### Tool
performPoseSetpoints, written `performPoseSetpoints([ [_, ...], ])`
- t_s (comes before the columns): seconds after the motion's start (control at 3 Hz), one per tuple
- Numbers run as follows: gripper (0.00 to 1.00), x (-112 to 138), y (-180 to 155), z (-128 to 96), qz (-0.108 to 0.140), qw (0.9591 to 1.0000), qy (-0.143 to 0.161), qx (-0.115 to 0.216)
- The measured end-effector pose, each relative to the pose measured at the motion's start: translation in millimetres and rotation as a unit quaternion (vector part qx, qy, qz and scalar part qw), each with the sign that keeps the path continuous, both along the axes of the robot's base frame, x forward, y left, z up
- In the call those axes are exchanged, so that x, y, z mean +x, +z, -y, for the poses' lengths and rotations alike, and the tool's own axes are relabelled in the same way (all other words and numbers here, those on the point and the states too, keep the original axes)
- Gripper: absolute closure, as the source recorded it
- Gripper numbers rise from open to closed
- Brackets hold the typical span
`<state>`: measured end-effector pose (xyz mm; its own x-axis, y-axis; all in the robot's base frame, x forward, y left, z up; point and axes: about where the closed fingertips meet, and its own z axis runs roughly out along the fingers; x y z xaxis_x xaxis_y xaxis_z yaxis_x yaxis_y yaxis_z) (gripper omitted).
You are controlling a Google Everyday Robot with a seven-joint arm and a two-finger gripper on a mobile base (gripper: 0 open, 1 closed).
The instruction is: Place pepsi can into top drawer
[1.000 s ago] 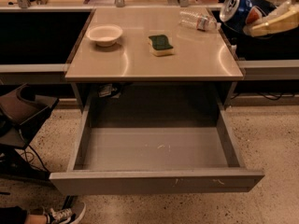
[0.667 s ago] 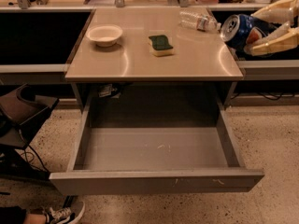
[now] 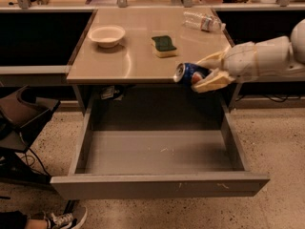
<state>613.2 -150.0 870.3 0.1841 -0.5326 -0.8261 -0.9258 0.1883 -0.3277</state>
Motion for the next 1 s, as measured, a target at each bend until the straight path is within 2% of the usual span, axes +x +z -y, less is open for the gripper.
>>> performPoseSetpoints([
  [0.33, 1.00, 16, -58, -31, -0.040, 0.9992, 0.005, -0.002],
  [0.67, 1.00, 8, -95, -43, -0.073, 0.9972, 0.004, -0.019],
  [1.0, 1.00, -10, -116, -48, -0.099, 0.9936, 0.006, -0.055],
])
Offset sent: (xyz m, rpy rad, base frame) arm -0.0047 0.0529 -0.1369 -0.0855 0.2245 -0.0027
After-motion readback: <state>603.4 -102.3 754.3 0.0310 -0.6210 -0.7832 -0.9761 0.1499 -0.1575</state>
